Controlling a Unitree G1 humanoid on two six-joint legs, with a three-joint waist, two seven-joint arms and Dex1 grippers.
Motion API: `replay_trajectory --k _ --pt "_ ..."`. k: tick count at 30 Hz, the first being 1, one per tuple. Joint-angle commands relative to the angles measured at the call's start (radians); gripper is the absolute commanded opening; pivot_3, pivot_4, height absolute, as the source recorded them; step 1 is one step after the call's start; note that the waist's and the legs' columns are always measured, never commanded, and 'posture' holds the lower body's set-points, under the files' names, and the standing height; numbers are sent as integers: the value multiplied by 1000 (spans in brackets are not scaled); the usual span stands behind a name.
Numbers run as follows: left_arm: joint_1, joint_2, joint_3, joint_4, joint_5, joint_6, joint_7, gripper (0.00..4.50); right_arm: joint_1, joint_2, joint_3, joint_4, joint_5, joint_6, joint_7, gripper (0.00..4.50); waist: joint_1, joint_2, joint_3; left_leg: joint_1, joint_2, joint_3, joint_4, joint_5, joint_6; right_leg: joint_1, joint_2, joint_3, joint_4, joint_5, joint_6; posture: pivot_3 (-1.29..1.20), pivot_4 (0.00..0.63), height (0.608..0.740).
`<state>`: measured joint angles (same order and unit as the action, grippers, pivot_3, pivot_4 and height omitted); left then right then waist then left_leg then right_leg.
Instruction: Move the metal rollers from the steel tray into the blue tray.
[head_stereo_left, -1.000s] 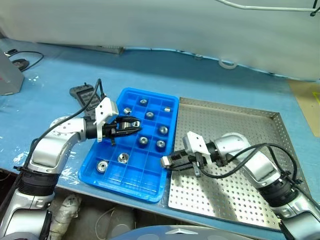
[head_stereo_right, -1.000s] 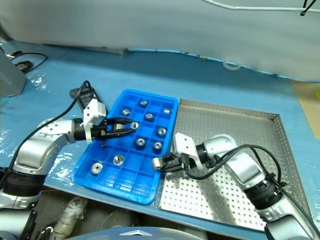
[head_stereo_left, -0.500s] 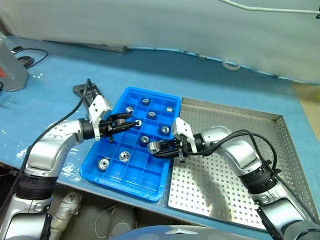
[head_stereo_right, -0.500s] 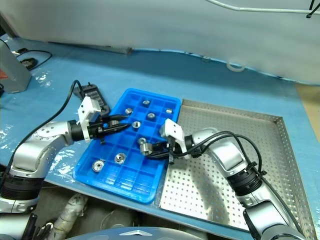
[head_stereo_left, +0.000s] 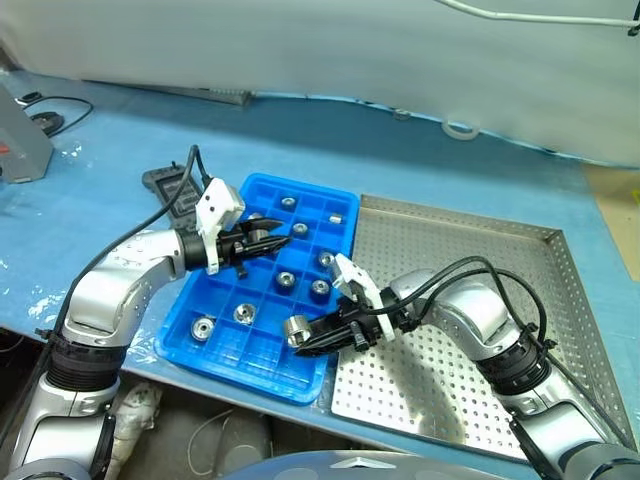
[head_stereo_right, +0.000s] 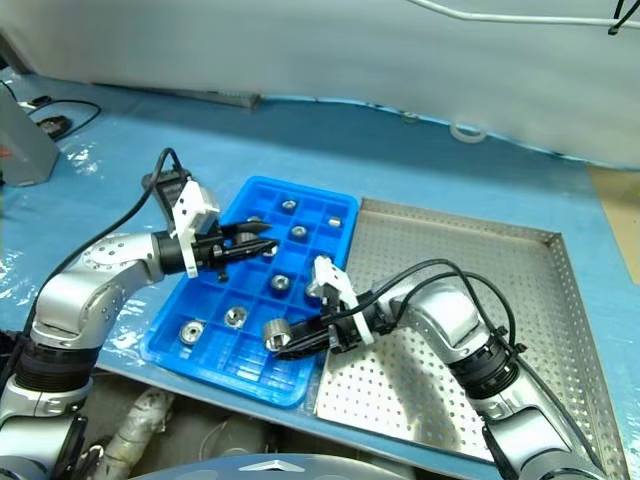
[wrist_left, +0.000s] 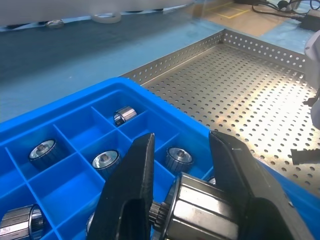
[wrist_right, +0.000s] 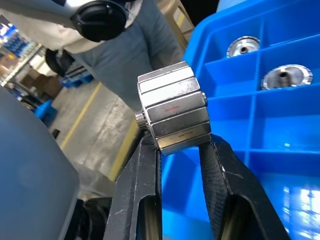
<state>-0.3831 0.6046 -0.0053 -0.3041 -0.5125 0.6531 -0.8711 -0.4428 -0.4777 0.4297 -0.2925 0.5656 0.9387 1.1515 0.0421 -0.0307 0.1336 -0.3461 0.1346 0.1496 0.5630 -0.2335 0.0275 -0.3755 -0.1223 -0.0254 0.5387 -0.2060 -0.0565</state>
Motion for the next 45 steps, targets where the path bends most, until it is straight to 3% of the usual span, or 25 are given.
replay_trajectory --k 1,5,16,17,21,30,37,42,45 --pt "3 12 22 -53 -28 9 4 1370 0 33 -25 -42 35 23 -55 694 2 0 0 1 0 0 0 0 -1 1 0 0 0 0 0 34 150 740" --pt "3 13 16 -41 -26 5 3 1370 -7 95 8 -7 4 28 -134 694 1 0 0 2 0 0 -1 -1 -5 1 0 0 0 0 0 27 150 740" --pt "-5 -2 -7 72 9 -92 -45 1370 67 55 22 8 22 15 -124 694 0 0 0 4 1 0 -1 -1 -6 3 1 0 -1 0 1 8 150 740" --pt "-5 -5 -10 79 12 -100 -49 1370 68 58 22 7 21 11 -123 1430 0 0 0 5 1 0 -1 -1 -6 4 1 0 -1 0 1 7 150 740" --pt "-12 -16 -20 126 31 -143 -67 1370 50 63 17 12 31 60 -137 2626 -1 0 0 4 1 0 -2 -1 -7 3 1 0 -1 0 1 -1 150 740" --pt "-31 -61 -35 271 76 -285 -129 1370 -10 -24 -28 41 -38 -65 -108 2626 0 -1 -1 4 1 0 -2 -1 -7 3 2 0 -1 0 1 -29 150 740" --pt "-46 -75 -23 348 94 -360 -160 1370 -78 -14 -275 41 50 -73 -170 2626 -1 -2 -1 3 1 0 -2 -1 -6 1 2 0 0 0 1 -37 150 740" --pt "-51 -46 -25 326 78 -345 -216 1370 -62 -26 -344 17 50 -89 -211 2626 -2 -2 -1 2 2 1 -2 1 -3 0 2 0 0 0 0 -48 150 740" --pt "-17 23 -9 292 57 -323 -289 1370 -42 -24 -337 24 7 -135 -243 2626 -4 -2 -1 2 2 1 -2 1 -3 0 2 0 0 0 0 -54 150 740"
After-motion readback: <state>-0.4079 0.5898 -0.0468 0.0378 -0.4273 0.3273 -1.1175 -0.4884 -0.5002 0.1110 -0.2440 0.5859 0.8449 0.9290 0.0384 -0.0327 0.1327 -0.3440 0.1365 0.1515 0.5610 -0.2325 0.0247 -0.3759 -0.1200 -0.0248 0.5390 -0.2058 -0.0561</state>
